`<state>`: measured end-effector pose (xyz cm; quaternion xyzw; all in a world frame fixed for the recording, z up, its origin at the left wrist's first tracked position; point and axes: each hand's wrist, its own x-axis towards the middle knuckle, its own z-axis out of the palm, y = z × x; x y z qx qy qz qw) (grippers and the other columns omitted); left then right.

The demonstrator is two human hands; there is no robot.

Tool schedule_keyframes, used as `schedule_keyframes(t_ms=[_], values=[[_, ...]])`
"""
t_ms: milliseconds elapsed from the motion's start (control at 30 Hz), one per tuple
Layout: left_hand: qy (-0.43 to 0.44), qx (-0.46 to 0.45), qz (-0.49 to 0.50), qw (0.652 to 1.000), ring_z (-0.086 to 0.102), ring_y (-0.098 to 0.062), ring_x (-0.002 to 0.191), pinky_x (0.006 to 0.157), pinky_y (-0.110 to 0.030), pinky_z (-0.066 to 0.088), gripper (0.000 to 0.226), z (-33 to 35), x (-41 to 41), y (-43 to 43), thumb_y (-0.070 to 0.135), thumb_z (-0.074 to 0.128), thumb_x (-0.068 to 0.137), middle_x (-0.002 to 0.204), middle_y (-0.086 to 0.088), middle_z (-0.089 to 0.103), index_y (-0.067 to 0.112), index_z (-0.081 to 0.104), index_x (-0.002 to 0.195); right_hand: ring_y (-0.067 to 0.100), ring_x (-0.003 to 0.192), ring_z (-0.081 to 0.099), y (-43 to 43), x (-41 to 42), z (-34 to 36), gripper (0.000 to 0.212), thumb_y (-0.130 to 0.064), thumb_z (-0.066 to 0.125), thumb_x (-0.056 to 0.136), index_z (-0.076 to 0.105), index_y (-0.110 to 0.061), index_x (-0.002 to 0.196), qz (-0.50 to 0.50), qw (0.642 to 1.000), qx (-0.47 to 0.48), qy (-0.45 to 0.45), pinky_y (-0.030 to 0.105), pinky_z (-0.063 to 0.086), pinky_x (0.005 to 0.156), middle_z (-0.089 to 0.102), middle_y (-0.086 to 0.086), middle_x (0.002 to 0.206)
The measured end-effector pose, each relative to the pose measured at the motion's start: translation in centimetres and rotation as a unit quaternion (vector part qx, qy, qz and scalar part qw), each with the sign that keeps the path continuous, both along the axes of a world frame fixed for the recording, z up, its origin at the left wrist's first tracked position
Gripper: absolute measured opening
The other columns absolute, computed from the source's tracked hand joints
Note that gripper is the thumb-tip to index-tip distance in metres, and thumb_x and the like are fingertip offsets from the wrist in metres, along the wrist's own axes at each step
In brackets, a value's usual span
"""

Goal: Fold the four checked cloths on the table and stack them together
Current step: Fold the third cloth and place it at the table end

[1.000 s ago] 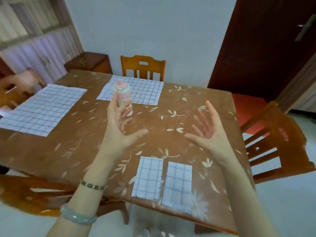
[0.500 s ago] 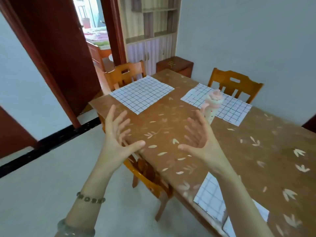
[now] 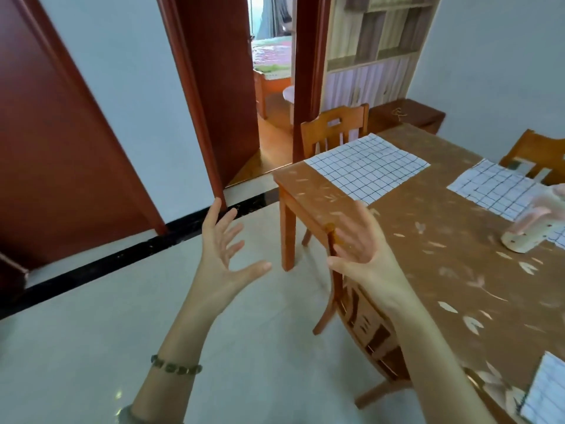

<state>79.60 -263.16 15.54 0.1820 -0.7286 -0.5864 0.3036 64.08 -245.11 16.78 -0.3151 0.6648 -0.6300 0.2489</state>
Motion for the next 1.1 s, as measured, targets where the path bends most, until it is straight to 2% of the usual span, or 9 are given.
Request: schedule_keyframes(t_ms=[67, 200, 300, 467, 633, 800, 1000, 1100], values=[[-0.007, -0.002, 0.013, 1.000, 0.038, -0.004, 0.135, 0.112, -0.039, 0.035, 0.120, -0.3, 1.1, -2.6, 0.068, 0.083, 0.044, 0.153, 0.011, 0.029, 0.057, 0.011, 0.140, 0.012, 0.134, 0.040, -2.8, 0.6, 0.2, 0.101, 0.000, 0.076, 0.073, 0.019, -0.042, 0.144, 0.004, 1.000, 0.013, -0.005, 0.040, 0.037, 0.110, 0.036, -0.007, 0.149], [-0.023, -0.017, 0.029, 0.999, 0.038, -0.005, 0.135, 0.112, -0.041, 0.036, 0.117, -1.2, 1.7, -7.7, 0.070, 0.081, 0.045, 0.153, 0.010, 0.029, 0.059, 0.012, 0.138, 0.013, 0.134, 0.040, -7.6, 0.4, 0.0, 0.100, 0.000, 0.077, 0.073, 0.019, -0.040, 0.144, 0.016, 1.000, 0.025, 0.000, 0.037, 0.037, 0.109, 0.035, -0.006, 0.150], [-0.009, 0.010, 0.025, 1.000, 0.041, -0.005, 0.133, 0.110, -0.042, 0.038, 0.115, -2.0, 0.8, -11.1, 0.066, 0.084, 0.045, 0.149, 0.016, 0.032, 0.061, 0.015, 0.136, 0.011, 0.134, 0.040, -10.9, -1.0, -0.5, 0.100, -0.003, 0.078, 0.072, 0.019, -0.040, 0.144, 0.017, 0.999, 0.033, 0.003, 0.037, 0.038, 0.109, 0.034, -0.008, 0.150], [-0.029, -0.015, 0.028, 0.999, 0.041, -0.003, 0.132, 0.109, -0.039, 0.040, 0.113, -2.9, -2.9, -18.0, 0.056, 0.085, 0.052, 0.150, 0.018, 0.028, 0.059, 0.011, 0.138, 0.008, 0.131, 0.044, -18.3, -5.9, -2.1, 0.103, -0.004, 0.078, 0.073, 0.016, -0.042, 0.146, 0.046, 0.998, 0.037, 0.001, 0.020, 0.042, 0.100, 0.033, -0.007, 0.151], [-0.038, -0.002, 0.018, 0.999, 0.041, -0.001, 0.132, 0.106, -0.031, 0.040, 0.115, -3.4, -8.7, -26.3, 0.063, 0.084, 0.051, 0.145, 0.028, 0.030, 0.059, 0.011, 0.139, 0.010, 0.134, 0.038, -26.3, -11.8, -2.5, 0.103, -0.004, 0.077, 0.074, 0.014, -0.046, 0.144, 0.051, 0.998, 0.031, -0.009, 0.039, 0.035, 0.111, 0.031, -0.010, 0.152], [-0.040, 0.011, 0.020, 0.999, 0.042, 0.000, 0.131, 0.105, -0.029, 0.042, 0.115, -3.9, -15.1, -33.3, 0.062, 0.084, 0.050, 0.147, 0.024, 0.030, 0.057, 0.013, 0.141, 0.005, 0.130, 0.042, -33.6, -18.6, -2.2, 0.105, -0.002, 0.077, 0.073, 0.015, -0.044, 0.146, 0.025, 0.999, 0.040, -0.017, 0.038, 0.037, 0.109, 0.036, -0.011, 0.147], [-0.051, 0.035, 0.026, 0.998, 0.045, 0.000, 0.129, 0.102, -0.029, 0.044, 0.119, -4.7, -20.7, -41.1, 0.064, 0.084, 0.049, 0.147, 0.021, 0.032, 0.054, 0.012, 0.143, 0.012, 0.131, 0.041, -41.2, -24.9, -3.3, 0.099, 0.000, 0.076, 0.072, 0.019, -0.051, 0.136, 0.031, 0.997, 0.054, -0.037, 0.042, 0.038, 0.109, 0.035, -0.009, 0.148], [-0.051, 0.038, 0.019, 0.998, 0.044, -0.002, 0.130, 0.103, -0.030, 0.042, 0.117, -5.0, -24.1, -45.3, 0.066, 0.084, 0.047, 0.148, 0.017, 0.031, 0.058, 0.013, 0.141, 0.009, 0.128, 0.042, -45.3, -27.9, -4.2, 0.099, -0.008, 0.078, 0.068, 0.021, -0.050, 0.137, 0.026, 0.997, 0.061, -0.042, 0.039, 0.038, 0.108, 0.037, -0.012, 0.145]])
